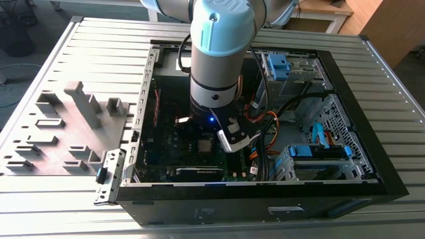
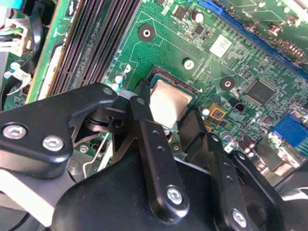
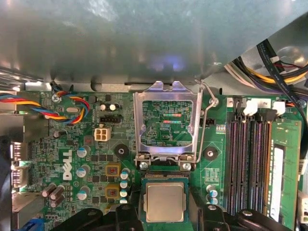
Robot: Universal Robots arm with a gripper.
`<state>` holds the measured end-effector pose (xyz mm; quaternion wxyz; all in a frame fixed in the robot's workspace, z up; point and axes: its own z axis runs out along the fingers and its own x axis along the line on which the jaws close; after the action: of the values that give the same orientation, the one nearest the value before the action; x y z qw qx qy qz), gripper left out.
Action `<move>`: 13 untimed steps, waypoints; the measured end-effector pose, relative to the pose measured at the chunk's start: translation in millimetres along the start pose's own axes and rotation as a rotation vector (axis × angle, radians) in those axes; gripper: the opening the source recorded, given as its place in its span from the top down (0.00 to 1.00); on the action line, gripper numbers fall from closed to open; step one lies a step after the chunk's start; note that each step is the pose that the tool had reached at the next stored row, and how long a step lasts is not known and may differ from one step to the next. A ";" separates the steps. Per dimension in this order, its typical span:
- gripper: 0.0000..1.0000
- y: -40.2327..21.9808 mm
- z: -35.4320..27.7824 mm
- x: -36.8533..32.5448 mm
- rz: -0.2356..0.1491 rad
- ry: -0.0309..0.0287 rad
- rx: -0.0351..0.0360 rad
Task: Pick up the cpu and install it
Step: 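Place the cpu into insertion slot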
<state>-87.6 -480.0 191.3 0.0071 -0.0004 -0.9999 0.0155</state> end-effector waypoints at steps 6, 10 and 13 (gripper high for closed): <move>0.53 -1.3 1.6 0.0 0.000 -0.0001 -0.0003; 0.53 -1.4 2.7 0.0 0.000 0.0001 0.0004; 0.53 -1.3 3.0 0.0 0.000 -0.0001 -0.0001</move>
<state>-87.6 -481.5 188.4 0.0071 -0.0004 -0.9999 0.0154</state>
